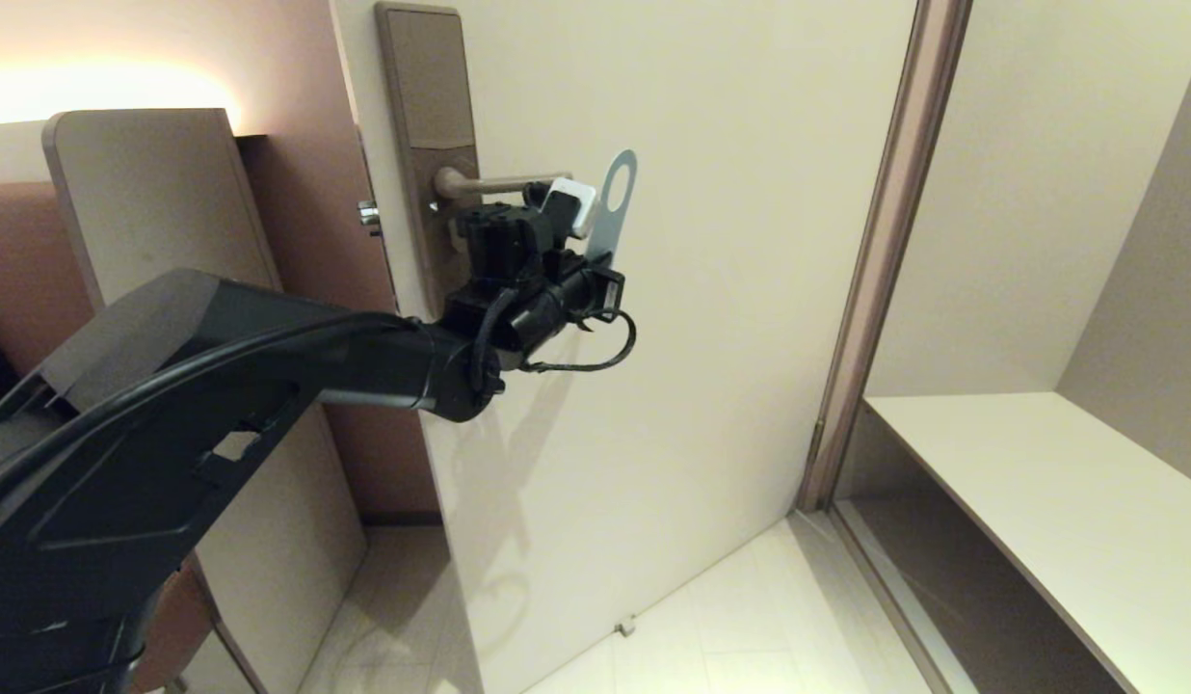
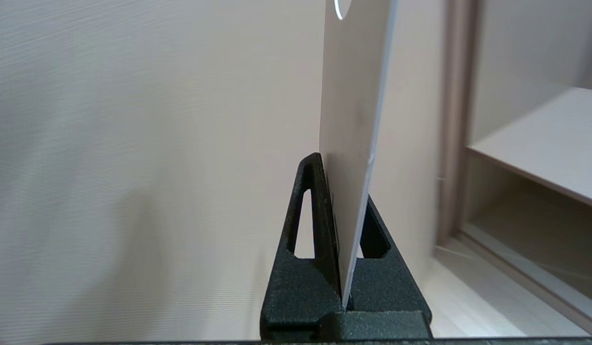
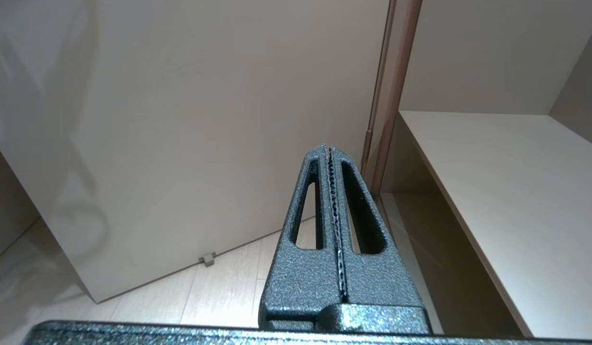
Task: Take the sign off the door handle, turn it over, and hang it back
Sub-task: Hand it to the other hand
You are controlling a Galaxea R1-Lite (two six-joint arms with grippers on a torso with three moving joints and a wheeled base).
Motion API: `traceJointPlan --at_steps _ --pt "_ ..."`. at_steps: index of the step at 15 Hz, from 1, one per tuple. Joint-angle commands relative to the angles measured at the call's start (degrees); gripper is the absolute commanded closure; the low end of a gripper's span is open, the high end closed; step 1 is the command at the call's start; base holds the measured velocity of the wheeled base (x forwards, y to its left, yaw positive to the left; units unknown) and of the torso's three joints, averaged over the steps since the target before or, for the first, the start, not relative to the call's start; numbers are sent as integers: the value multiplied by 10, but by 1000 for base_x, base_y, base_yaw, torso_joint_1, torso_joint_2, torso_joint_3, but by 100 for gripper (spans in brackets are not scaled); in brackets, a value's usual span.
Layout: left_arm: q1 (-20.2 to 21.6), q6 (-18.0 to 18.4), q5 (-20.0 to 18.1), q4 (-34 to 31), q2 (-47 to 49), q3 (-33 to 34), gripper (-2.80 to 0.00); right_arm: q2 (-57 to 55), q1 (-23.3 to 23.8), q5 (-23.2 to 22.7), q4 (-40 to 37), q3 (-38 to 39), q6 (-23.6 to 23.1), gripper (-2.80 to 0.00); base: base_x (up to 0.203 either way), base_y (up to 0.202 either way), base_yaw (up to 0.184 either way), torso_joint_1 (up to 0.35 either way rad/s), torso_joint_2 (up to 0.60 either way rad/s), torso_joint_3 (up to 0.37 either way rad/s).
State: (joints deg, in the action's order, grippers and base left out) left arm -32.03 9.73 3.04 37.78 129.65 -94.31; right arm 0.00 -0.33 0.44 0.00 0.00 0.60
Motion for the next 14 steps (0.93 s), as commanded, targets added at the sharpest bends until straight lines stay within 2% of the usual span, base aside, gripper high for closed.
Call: traceJointPlan --at_steps 1,4,9,12,14 --pt "-24 -1 -3 2 -28 32 0 0 0 0 0 0 0 0 0 0 0 0 0 0" --pt "-57 -8 -15 5 -81 112 0 0 0 0 0 0 0 0 0 0 0 0 0 0" --pt "-119 -23 -62 11 -180 245 0 0 0 0 0 0 0 0 0 0 0 0 0 0" --pt "-134 -25 -98 11 -245 330 0 0 0 0 0 0 0 0 0 0 0 0 0 0" --pt "-131 -44 -134 10 -293 389 0 0 0 0 0 0 0 0 0 0 0 0 0 0"
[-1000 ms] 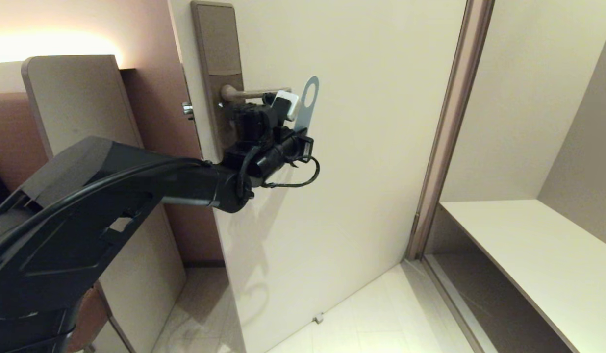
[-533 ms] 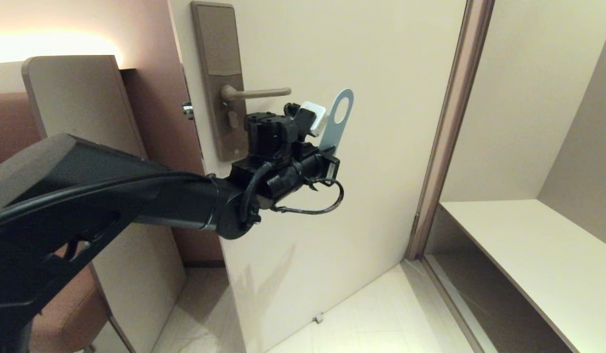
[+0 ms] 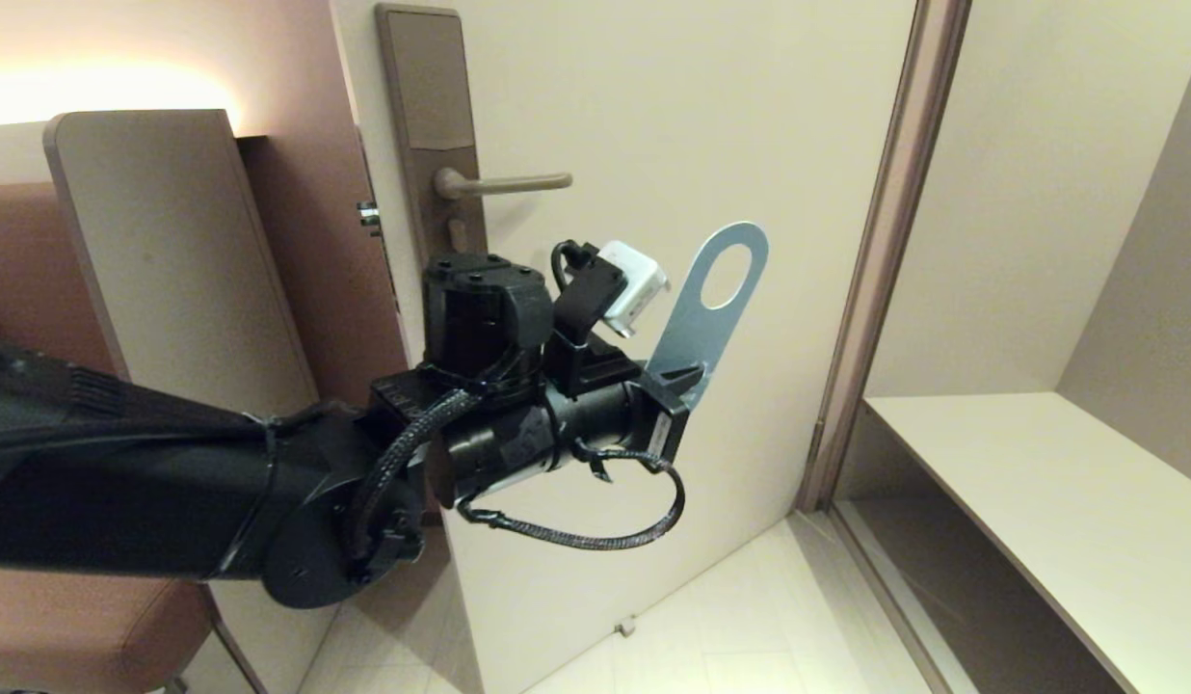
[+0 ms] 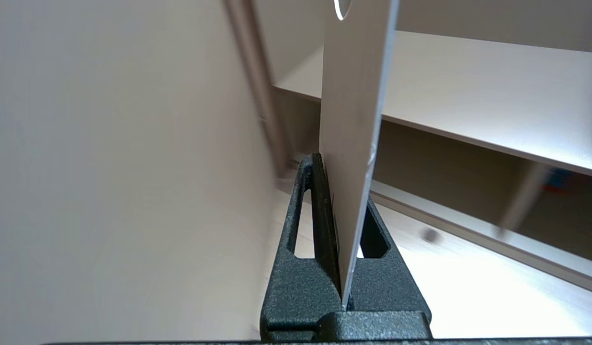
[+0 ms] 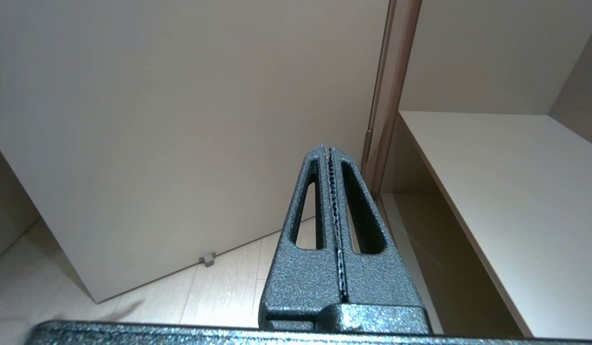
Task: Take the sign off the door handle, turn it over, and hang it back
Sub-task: Hand it to the other hand
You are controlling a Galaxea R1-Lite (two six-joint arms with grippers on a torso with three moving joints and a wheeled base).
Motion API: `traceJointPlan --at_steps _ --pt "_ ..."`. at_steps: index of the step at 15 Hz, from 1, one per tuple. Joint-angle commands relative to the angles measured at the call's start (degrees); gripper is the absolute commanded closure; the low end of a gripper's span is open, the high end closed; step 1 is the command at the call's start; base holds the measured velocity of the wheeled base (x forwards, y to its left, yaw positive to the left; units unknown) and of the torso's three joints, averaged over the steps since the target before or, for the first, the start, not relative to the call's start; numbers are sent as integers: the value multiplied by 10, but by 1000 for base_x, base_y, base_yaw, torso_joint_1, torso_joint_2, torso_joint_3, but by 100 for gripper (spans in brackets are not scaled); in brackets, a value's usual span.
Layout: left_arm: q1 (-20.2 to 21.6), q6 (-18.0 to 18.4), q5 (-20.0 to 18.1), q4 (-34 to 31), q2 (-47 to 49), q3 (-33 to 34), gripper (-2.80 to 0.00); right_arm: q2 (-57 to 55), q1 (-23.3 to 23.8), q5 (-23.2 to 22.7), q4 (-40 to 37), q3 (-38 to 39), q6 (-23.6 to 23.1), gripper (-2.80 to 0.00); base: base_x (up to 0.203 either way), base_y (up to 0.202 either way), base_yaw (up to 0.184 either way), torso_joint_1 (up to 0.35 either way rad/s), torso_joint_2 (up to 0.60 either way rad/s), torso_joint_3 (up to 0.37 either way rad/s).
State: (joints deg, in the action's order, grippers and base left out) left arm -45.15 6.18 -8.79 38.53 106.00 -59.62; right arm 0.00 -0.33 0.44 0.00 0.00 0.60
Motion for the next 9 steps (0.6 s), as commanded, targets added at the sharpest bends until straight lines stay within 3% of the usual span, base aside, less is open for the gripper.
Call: traceJointPlan --at_steps 1,4,6,9 --pt "4 -26 -31 3 -76 69 0 0 0 0 0 0 0 0 0 0 0 0 0 0" --pt "22 -74 -103 4 -142 145 0 0 0 0 0 0 0 0 0 0 0 0 0 0" --pt "41 -84 -160 5 -171 187 0 0 0 0 0 0 0 0 0 0 0 0 0 0" --pt "47 -124 -204 5 -195 210 0 0 0 0 0 0 0 0 0 0 0 0 0 0"
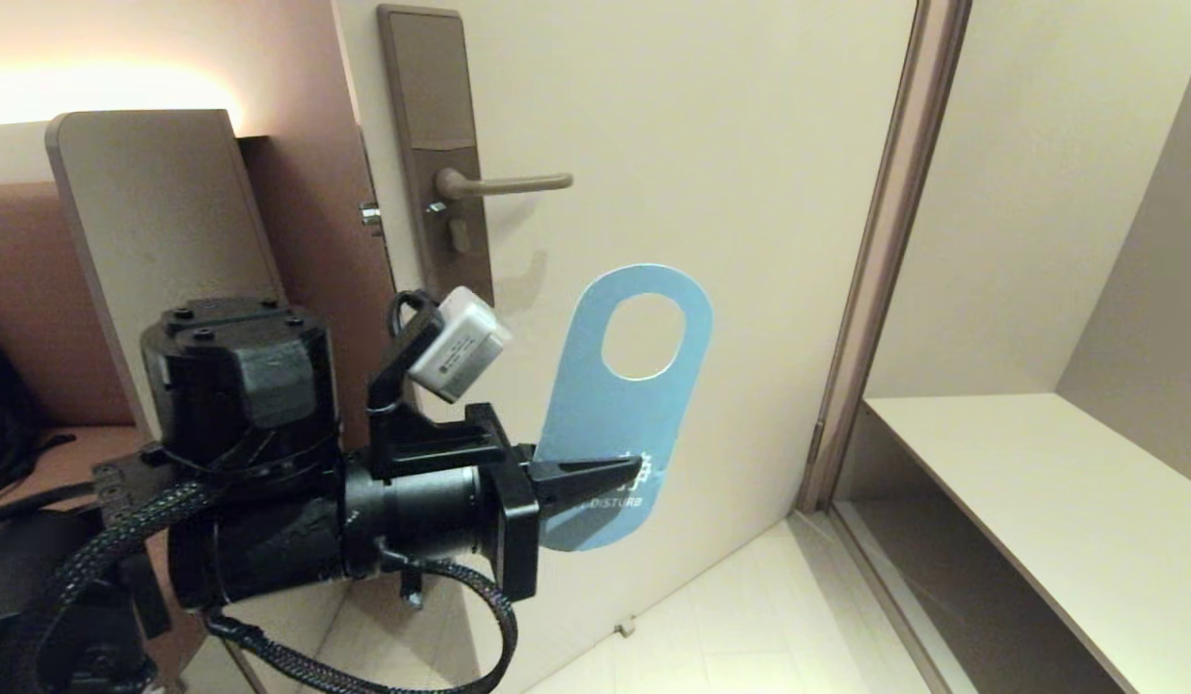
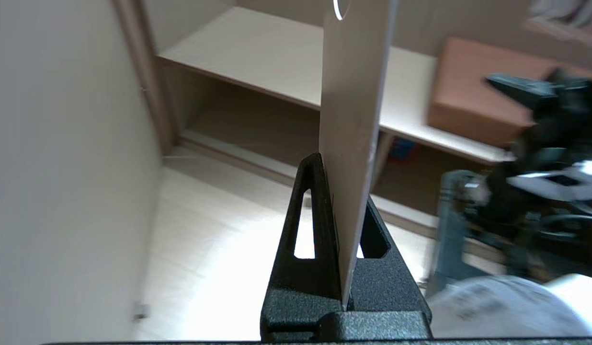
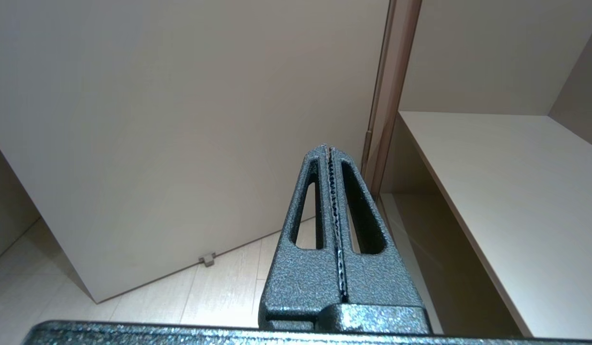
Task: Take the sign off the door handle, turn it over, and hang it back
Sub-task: Hand it to the other hand
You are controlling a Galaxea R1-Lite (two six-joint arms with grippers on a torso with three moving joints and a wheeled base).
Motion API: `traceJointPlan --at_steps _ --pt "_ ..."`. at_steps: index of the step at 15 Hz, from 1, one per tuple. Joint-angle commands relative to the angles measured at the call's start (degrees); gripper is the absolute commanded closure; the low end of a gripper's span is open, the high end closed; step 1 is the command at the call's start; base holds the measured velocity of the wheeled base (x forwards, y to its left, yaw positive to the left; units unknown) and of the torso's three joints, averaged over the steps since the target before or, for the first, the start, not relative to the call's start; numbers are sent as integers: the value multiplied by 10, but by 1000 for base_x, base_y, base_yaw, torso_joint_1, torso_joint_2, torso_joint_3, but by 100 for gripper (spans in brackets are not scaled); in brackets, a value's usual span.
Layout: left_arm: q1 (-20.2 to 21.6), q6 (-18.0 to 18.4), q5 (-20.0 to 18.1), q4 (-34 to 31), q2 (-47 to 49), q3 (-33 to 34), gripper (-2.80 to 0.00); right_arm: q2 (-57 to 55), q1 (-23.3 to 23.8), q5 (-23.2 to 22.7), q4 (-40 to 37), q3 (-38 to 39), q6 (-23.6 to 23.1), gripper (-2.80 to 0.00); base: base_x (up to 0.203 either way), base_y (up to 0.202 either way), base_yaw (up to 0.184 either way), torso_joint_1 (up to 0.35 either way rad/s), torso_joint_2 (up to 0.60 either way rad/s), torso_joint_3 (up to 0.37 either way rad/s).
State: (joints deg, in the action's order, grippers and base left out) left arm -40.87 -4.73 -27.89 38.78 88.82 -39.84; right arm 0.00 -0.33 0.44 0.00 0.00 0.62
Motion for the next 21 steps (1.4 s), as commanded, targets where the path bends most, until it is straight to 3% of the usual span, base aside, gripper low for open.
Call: traceJointPlan --at_steps 1,6,11,12,15,18,21 --pt "13 -23 -30 2 -26 17 0 0 0 0 0 0 0 0 0 0 0 0 0 0" --pt "43 -27 -102 3 -31 58 0 0 0 0 0 0 -2 0 0 0 0 0 0 0" --pt "104 -26 -267 3 -16 46 0 0 0 -3 0 0 -7 0 0 0 0 0 0 0" --pt "108 -25 -284 3 -7 36 0 0 0 -3 0 0 -12 0 0 0 0 0 0 0" --pt "107 -24 -291 24 29 12 0 0 0 -4 -1 0 -15 0 0 0 0 0 0 0" --pt "107 -27 -335 83 65 4 0 0 0 -4 -7 -3 -16 0 0 0 0 0 0 0" --pt "107 -28 -341 133 108 1 0 0 0 -4 -52 -27 -16 0 0 0 0 0 0 0"
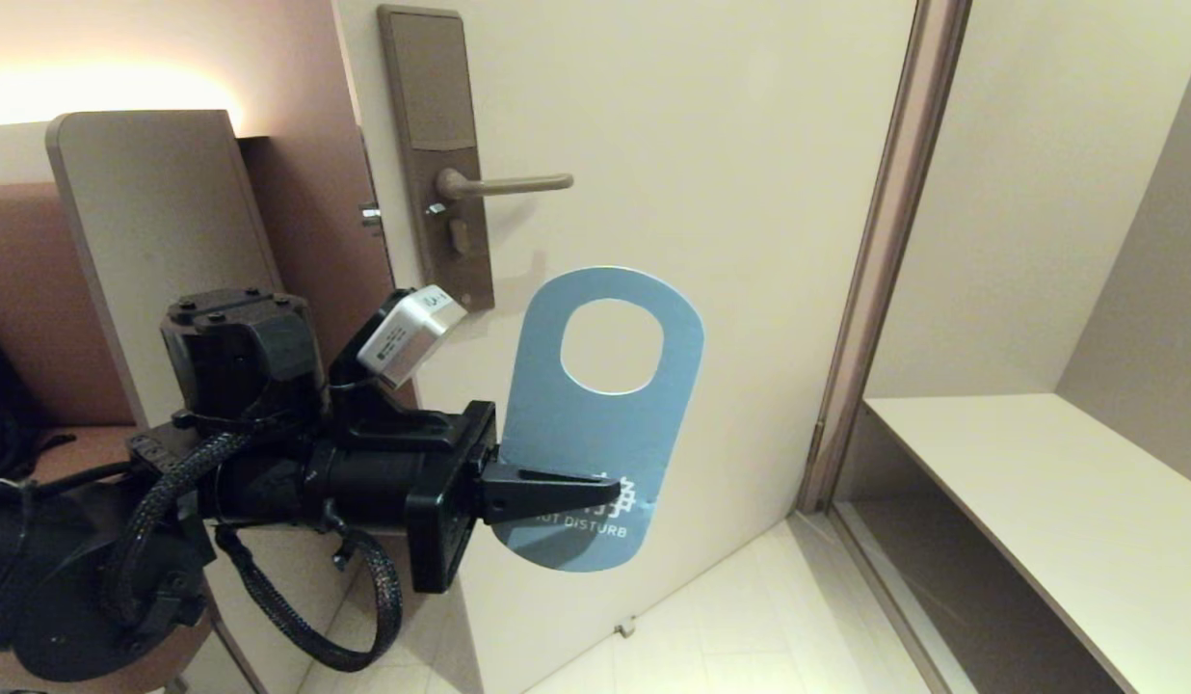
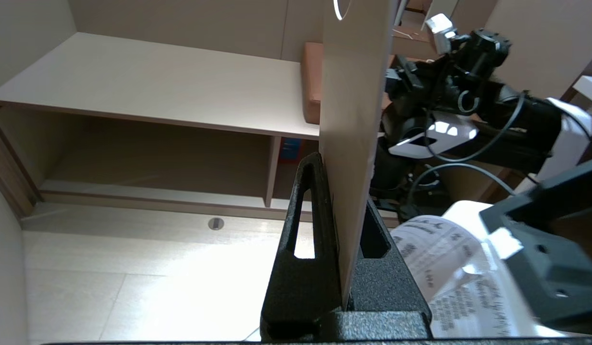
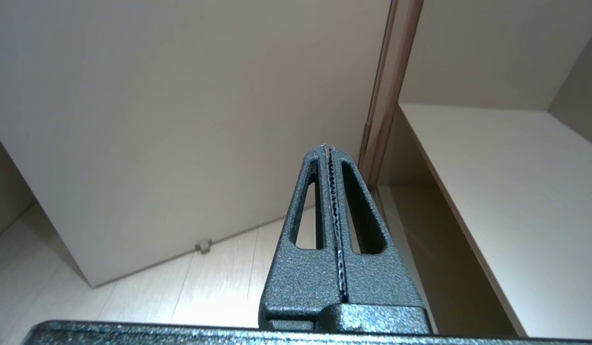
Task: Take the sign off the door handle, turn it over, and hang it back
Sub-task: Hand it to the other hand
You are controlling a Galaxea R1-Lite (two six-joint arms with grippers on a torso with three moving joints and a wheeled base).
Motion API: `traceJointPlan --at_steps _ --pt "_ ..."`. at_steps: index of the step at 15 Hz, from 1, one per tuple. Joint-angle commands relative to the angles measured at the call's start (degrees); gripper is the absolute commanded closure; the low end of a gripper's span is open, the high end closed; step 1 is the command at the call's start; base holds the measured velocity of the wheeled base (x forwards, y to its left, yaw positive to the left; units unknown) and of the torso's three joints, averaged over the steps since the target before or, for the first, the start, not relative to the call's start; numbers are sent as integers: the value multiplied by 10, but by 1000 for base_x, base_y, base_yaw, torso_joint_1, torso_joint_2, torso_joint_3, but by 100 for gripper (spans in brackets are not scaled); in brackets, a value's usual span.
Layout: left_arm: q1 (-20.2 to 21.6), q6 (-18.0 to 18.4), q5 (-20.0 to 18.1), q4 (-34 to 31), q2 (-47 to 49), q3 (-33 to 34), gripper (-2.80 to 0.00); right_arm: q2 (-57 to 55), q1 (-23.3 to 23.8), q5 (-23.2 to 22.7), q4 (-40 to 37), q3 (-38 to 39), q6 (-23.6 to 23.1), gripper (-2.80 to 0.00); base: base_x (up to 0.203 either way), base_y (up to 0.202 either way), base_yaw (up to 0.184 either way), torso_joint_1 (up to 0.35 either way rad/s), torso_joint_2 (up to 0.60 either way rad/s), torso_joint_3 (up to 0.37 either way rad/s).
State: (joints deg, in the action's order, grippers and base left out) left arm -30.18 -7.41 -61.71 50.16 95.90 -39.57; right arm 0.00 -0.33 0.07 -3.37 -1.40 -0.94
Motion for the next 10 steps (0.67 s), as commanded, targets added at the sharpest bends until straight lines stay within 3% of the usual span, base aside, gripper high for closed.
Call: traceJointPlan --at_steps 1,3,5,10 --pt "0 -2 -3 43 55 -3 0 0 0 -3 -35 -27 -1 0 0 0 0 0 0 0" --pt "-2 -8 -3 89 86 -11 0 -18 0 -39 -63 -67 1 0 0 0 0 0 0 0" --pt "-13 -43 -2 119 99 -31 0 -84 -4 -57 -70 -99 1 0 0 0 0 0 0 0" --pt "-19 -66 0 144 129 -97 0 -327 -34 -92 -8 -191 -11 0 0 0 0 0 0 0"
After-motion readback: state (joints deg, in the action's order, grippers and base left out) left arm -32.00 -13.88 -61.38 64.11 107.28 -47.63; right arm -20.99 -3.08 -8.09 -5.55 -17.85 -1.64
